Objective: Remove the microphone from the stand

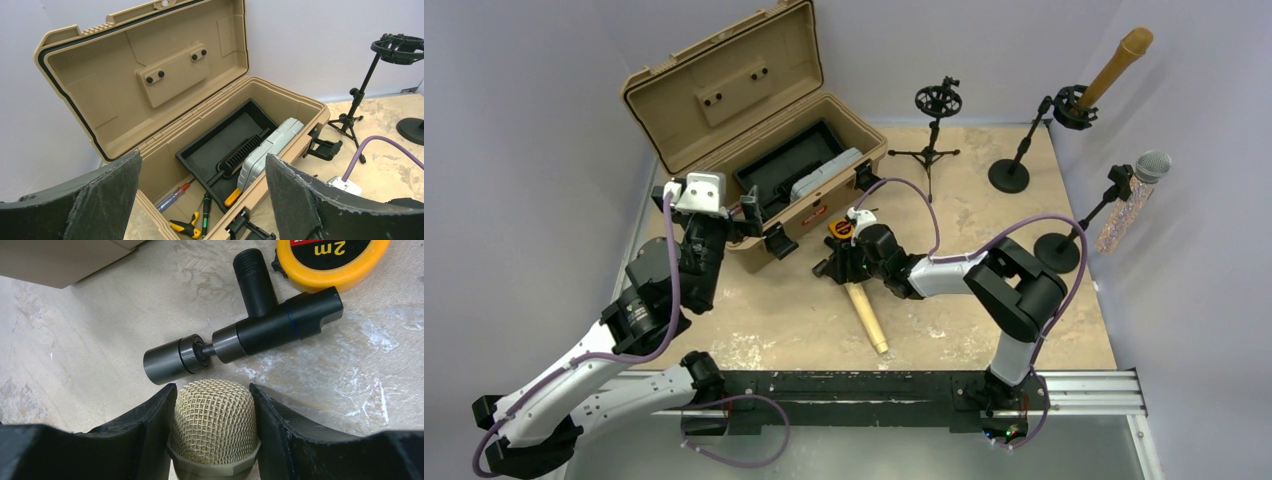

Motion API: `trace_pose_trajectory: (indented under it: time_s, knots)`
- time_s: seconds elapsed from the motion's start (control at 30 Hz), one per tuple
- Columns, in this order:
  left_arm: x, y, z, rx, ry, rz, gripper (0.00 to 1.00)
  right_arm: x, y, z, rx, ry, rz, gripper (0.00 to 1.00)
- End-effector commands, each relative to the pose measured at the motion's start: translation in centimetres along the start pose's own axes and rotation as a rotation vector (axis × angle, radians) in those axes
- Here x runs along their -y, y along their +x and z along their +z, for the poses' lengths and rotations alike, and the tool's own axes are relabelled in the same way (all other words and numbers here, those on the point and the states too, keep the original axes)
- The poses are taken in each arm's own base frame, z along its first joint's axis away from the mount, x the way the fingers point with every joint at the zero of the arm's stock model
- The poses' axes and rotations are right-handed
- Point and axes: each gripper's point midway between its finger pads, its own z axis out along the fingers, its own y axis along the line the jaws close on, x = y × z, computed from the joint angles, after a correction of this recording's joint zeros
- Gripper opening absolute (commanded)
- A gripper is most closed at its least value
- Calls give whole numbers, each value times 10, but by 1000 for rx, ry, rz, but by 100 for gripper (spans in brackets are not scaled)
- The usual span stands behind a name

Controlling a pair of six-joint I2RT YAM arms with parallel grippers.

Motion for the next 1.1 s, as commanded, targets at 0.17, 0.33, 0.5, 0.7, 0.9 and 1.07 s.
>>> trace_pose_trajectory:
  time_s: [0.17, 0.33, 0.5, 0.7, 0.9, 1.07]
  knots:
    - [-1, -12, -3, 27, 9, -42, 91, 1, 16, -4, -5, 31, -17, 55]
    - [-3, -14, -4, 32, 9, -48, 90, 4, 16, -4, 0, 42, -29, 59]
    - [-4, -14, -4, 33, 8, -51, 90, 2, 14, -4, 2, 39, -31, 59]
    - [-3, -14, -4, 32, 10, -49, 90, -19, -31, -24, 92, 14, -49, 74]
    - [-2, -15, -4, 31, 16, -51, 90, -42, -121, -80, 323, 49, -46, 98]
    - [-4, -16, -6, 35, 18, -58, 90, -17, -169, -121, 509, 169, -8, 99]
